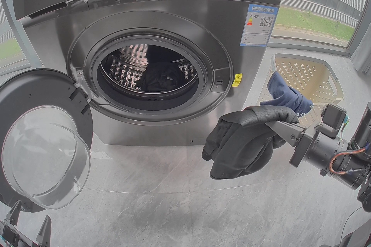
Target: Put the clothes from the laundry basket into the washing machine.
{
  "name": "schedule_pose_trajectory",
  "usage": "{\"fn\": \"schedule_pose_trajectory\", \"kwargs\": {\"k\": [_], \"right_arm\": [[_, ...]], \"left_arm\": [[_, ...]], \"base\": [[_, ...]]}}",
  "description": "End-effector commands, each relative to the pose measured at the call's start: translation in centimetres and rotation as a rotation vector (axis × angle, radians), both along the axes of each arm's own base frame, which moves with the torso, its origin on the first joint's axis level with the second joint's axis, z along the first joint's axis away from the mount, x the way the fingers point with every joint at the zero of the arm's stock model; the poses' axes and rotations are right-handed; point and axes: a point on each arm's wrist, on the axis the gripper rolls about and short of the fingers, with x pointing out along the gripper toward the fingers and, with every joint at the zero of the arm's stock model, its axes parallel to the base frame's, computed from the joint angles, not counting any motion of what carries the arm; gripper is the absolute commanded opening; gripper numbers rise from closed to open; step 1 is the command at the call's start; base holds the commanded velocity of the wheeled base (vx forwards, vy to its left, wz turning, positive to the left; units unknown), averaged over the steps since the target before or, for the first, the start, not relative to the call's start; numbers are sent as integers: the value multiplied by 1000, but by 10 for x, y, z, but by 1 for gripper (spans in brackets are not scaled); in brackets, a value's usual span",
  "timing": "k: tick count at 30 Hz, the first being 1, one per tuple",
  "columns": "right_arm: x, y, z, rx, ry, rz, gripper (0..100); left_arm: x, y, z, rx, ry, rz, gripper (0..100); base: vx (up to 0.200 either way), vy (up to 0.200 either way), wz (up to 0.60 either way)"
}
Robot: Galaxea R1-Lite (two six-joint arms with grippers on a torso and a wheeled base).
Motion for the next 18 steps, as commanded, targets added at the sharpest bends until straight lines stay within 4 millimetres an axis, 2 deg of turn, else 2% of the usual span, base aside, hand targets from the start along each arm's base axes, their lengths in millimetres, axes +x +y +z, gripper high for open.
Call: {"fn": "schedule_pose_trajectory", "kwargs": {"k": [1, 10, 18], "right_arm": [[0, 0, 0, 0, 1, 1, 0], [0, 0, 0, 0, 1, 1, 0], [0, 0, 0, 0, 1, 1, 0]], "left_arm": [[1, 0, -4, 0, 9, 0, 100], [1, 0, -4, 0, 9, 0, 100], [1, 0, -4, 0, 9, 0, 100]], "base": [[0, 0, 0], [0, 200, 0], [0, 0, 0]]}}
